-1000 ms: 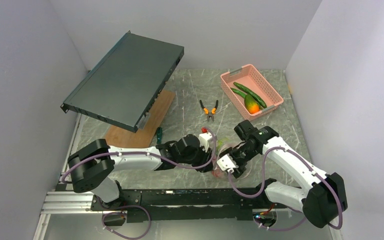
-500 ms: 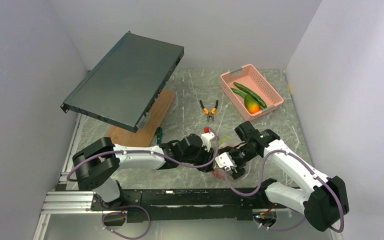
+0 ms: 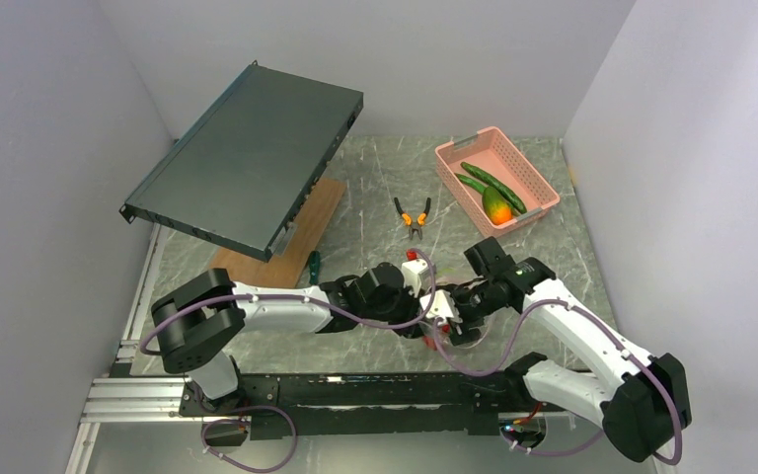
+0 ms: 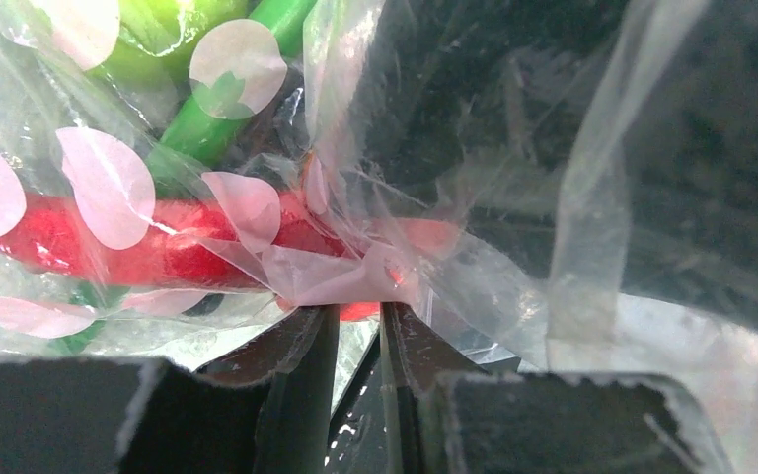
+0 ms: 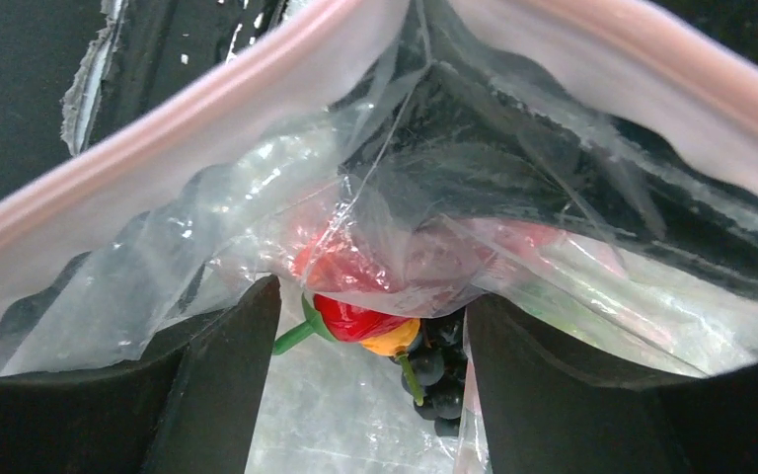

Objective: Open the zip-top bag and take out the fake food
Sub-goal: Pick up the fake vegetable from the zipper food storage bag.

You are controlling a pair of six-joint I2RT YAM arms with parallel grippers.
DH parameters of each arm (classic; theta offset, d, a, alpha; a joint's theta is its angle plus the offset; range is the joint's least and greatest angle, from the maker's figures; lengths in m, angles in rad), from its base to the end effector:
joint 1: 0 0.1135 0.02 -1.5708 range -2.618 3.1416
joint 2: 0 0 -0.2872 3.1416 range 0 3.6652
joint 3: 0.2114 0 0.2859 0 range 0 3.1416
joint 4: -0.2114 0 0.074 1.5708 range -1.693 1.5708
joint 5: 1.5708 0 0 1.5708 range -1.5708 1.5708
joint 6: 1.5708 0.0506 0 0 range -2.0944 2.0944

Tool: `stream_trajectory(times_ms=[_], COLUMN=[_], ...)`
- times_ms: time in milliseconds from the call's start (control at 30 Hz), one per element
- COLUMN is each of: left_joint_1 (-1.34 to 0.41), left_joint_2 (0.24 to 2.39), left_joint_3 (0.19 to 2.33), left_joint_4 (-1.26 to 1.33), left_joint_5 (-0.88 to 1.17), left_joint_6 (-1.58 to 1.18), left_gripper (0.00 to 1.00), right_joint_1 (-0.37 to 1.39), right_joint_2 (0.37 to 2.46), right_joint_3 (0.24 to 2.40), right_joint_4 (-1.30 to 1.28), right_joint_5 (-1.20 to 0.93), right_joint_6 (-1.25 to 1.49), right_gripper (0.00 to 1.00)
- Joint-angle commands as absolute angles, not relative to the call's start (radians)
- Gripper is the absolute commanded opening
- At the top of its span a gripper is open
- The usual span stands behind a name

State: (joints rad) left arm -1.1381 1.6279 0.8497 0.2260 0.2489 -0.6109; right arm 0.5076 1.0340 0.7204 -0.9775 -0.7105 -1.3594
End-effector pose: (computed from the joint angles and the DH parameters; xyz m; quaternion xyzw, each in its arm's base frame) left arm 0.1490 -0.3523 0.1822 0.2842 0.8206 -0.4407 0.2271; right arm 0.1487 0.1205 0.2231 -0.7750 0.5135 0.2597 0.2613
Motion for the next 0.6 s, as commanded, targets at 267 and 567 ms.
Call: stream_trajectory(times_ms=[267,567], left_joint_1=[-1.143,-1.141], left_joint_2=[1.597,1.547], left_joint_3=[0.857,0.827], left_joint_4=[0.295,0.260], left_joint_5=[0.263,0.220], left_joint_6=[-0.617,-0.595], left_gripper=[0.26,0.27], right_joint_1=[0.513,0.512], right_joint_2=[1.003,1.008], right_joint_3=[0.687,0.676], right_joint_4=[-0.874,-0.836], right_joint_5=[-0.595,-0.569], right_joint_6=[-1.265,-1.214], right_gripper=[0.48,0.39])
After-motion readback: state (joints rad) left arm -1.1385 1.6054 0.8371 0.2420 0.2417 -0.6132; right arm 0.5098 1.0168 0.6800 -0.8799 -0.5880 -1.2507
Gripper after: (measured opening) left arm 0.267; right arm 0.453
